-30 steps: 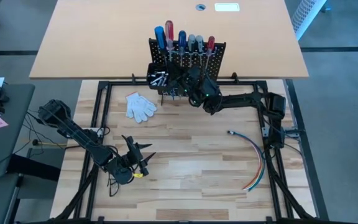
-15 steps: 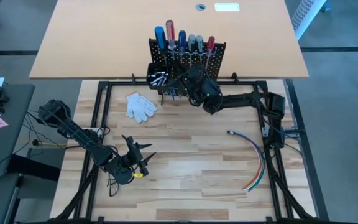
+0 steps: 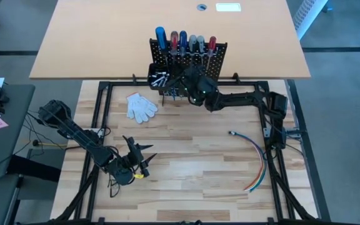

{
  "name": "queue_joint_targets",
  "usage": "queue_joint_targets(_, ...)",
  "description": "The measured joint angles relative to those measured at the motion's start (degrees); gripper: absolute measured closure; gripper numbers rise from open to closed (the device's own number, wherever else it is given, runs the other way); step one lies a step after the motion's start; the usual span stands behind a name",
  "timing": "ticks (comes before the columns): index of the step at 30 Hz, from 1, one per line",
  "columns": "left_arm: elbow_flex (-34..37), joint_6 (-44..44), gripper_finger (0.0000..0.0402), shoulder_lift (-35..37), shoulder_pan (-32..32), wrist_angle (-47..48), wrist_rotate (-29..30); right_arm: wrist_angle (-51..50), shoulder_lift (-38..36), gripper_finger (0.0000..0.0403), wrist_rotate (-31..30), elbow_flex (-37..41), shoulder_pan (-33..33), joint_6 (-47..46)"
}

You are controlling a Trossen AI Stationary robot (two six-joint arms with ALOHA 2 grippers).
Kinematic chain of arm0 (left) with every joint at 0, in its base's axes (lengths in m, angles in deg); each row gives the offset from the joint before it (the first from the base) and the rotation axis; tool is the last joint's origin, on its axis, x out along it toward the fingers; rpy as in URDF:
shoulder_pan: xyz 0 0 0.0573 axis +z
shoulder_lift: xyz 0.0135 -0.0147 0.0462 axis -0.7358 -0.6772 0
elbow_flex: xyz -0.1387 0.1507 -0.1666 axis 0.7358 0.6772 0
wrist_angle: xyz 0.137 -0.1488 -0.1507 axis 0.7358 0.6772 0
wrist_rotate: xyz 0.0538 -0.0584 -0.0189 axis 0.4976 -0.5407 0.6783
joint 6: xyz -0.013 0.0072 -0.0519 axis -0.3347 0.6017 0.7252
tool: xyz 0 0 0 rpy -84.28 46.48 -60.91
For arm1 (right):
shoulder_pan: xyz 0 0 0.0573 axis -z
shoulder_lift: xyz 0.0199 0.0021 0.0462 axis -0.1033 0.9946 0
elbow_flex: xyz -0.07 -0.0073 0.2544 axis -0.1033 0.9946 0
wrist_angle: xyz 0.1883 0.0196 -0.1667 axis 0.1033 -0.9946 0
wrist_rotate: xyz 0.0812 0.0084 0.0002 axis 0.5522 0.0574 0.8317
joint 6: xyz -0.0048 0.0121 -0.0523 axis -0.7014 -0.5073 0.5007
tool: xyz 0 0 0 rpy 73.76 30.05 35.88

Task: Hang tools onto peg board
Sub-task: Hang the red transparent screwdriver on the pegboard

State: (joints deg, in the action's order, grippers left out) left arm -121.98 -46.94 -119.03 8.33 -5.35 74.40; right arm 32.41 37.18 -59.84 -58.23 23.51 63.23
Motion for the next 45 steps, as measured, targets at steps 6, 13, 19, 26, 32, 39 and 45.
queue_joint_targets(6,0.00,0.00,0.0212,0.02,0.00,0.00,0.04,-4.32,-0.39,0.0270,1.40,-0.07,-0.60,0.95)
queue_joint_targets(13,-0.02,0.00,0.0212,0.02,0.00,0.01,0.02,-10.73,-3.67,0.0192,0.95,-0.01,-5.20,9.42)
queue_joint_targets(19,-0.02,-0.11,0.0212,0.02,0.00,0.04,0.00,-14.20,-6.21,0.0177,0.54,0.13,-11.37,21.36)
queue_joint_targets(26,-0.02,-0.09,0.0212,0.02,-0.04,0.00,-0.26,-17.61,-7.54,0.0185,-3.57,0.13,-12.45,28.32)
queue_joint_targets(32,-0.04,-0.07,0.0212,0.02,-0.04,0.00,-0.31,-24.67,-7.52,0.0192,-3.70,0.12,-9.90,22.36)
queue_joint_targets(39,-0.04,-0.02,0.0212,0.02,-0.04,0.00,-0.31,-26.21,-7.58,0.0193,-3.41,0.00,-8.24,19.71)
queue_joint_targets(45,-0.04,-0.02,0.0212,0.02,-0.04,0.00,-0.31,-26.41,-7.58,0.0193,-4.55,-0.02,-10.11,24.52)
